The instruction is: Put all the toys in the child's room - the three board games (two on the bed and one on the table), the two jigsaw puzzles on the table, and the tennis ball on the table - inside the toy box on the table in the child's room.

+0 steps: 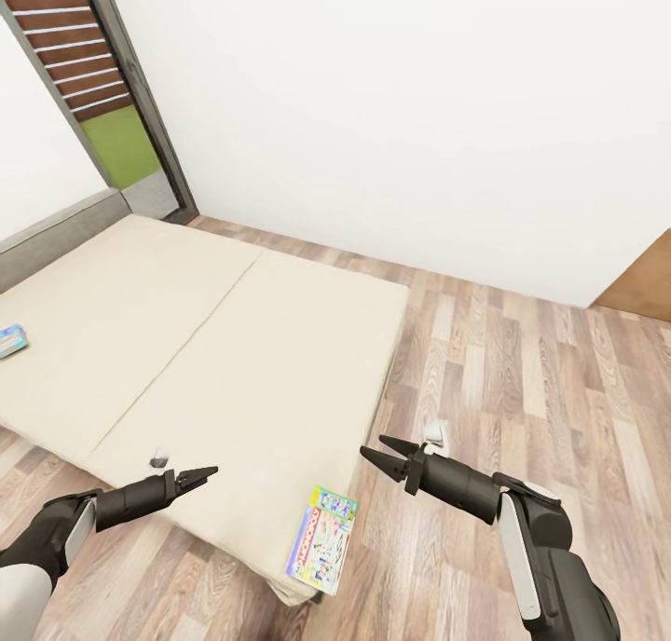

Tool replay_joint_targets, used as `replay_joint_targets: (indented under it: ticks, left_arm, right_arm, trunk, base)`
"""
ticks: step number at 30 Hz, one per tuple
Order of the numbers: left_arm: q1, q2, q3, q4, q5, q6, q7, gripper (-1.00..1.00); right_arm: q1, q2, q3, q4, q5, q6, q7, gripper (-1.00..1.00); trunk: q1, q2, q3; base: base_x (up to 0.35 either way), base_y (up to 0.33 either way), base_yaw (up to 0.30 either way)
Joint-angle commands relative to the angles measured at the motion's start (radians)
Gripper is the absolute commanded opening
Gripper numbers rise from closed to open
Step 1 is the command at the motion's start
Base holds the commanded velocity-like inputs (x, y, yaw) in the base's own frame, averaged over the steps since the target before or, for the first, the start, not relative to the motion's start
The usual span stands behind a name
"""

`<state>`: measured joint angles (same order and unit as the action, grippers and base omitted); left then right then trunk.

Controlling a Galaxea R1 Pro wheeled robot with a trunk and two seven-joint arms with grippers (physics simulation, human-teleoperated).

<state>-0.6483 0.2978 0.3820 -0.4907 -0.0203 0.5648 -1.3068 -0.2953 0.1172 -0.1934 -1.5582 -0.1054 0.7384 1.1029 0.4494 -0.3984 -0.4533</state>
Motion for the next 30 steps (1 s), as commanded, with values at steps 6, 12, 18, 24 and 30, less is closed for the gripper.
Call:
replay_joint_targets:
  ticks: [6,12,18,24,30]
  left_arm:
    - [-0.001,0.000,0.003,0.000,-0.002,0.010,-0.004,1.00]
    - [-0.001,0.000,0.003,0.000,-0.003,0.010,-0.003,1.00]
    - [-0.001,0.000,0.003,0.000,-0.003,0.010,-0.003,1.00]
    - [-0.001,0.000,0.003,0.000,-0.003,0.010,-0.003,1.00]
    - [-0.001,-0.002,0.003,0.000,-0.003,0.010,-0.003,1.00]
  right_arm:
    - [-0.001,0.001,-0.001,0.000,-0.002,0.006,0.003,1.00]
    - [-0.001,0.001,-0.001,0.000,-0.002,0.006,0.003,1.00]
    - [-0.001,0.001,-0.001,0.000,-0.002,0.006,0.003,1.00]
    - [-0.001,0.001,-0.001,0.000,-0.002,0.006,0.003,1.00]
    - [-0.001,0.001,-0.001,0.000,-0.002,0.006,0.003,1.00]
  trunk:
    - [0.001,-0.002,0.007]
    - [0.001,-0.002,0.015]
    - [0.001,-0.002,0.024]
    - [0.001,-0.002,0.032]
    - [0.001,-0.002,0.041]
  base:
    - [0.000,0.000,-0.129]
    - [0.000,0.000,-0.153]
    - [0.000,0.000,-0.156]
    - [0.000,0.000,-0.157]
    - [0.000,0.000,-0.146]
